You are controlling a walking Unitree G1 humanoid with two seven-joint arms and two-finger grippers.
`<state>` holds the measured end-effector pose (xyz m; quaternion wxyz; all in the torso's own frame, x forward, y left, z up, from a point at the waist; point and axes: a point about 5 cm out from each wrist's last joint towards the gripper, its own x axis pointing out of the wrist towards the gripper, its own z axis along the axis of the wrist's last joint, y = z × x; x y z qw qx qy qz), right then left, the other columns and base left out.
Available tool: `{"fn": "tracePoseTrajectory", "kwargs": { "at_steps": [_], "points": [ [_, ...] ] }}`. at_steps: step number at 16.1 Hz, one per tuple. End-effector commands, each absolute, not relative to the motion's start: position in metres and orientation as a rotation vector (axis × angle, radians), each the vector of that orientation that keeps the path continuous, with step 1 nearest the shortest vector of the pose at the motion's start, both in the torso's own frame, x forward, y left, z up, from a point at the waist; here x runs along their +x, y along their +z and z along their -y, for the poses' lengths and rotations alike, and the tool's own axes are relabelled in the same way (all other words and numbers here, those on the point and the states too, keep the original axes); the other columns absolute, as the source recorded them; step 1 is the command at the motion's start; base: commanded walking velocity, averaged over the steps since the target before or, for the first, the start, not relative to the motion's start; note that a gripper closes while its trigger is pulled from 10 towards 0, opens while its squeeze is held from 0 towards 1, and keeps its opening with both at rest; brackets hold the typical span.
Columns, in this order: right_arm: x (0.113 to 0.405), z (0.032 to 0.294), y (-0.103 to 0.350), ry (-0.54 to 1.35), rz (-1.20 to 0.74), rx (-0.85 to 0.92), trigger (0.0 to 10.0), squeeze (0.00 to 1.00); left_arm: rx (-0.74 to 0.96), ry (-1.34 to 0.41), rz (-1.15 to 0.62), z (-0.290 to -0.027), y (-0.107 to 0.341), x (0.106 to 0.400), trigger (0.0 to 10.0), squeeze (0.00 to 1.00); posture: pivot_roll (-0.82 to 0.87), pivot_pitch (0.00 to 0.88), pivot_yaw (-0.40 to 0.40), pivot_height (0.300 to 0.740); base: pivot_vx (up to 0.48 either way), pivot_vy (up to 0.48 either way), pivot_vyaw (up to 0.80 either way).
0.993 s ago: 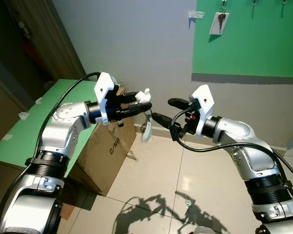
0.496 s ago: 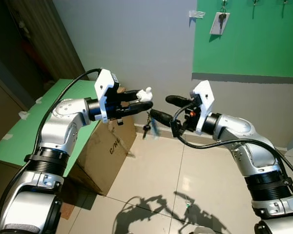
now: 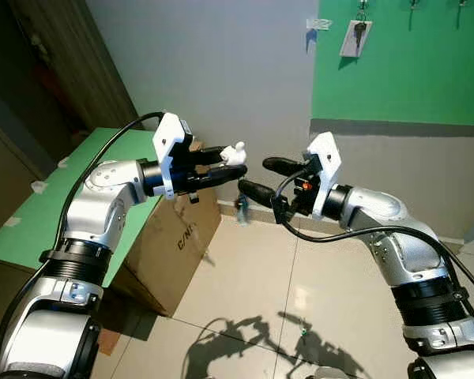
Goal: Hang keys on a hook
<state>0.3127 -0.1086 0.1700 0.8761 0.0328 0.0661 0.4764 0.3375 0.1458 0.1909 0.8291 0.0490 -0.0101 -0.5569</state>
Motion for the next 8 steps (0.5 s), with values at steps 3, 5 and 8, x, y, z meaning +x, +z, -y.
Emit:
{"fn": "tracePoseTrajectory", "kwargs": {
  "at_steps": [3,5,8],
  "points": [
    [0.3093,0.0992,0.1735,1.038,-0.125,0.080,0.0,0.00,0.131,-1.165,0.045,-0.1495,0.2011,0.3423,0.0,0.00,-0.27,0.000,0.178,0.740,0.000,0.000,0.00],
    [0.3092,0.0990,0.1730,1.034,-0.125,0.081,0.0,0.00,0.132,-1.158,0.048,-0.1502,0.2021,0.3433,0.0,0.00,-0.27,0.000,0.178,0.740,0.000,0.000,0.00],
    [0.3090,0.1007,0.1726,1.024,-0.123,0.081,0.0,0.00,0.133,-1.154,0.048,-0.1510,0.2021,0.3437,0.0,0.00,-0.27,0.000,0.180,0.740,0.000,0.000,0.00]
  ]
}}
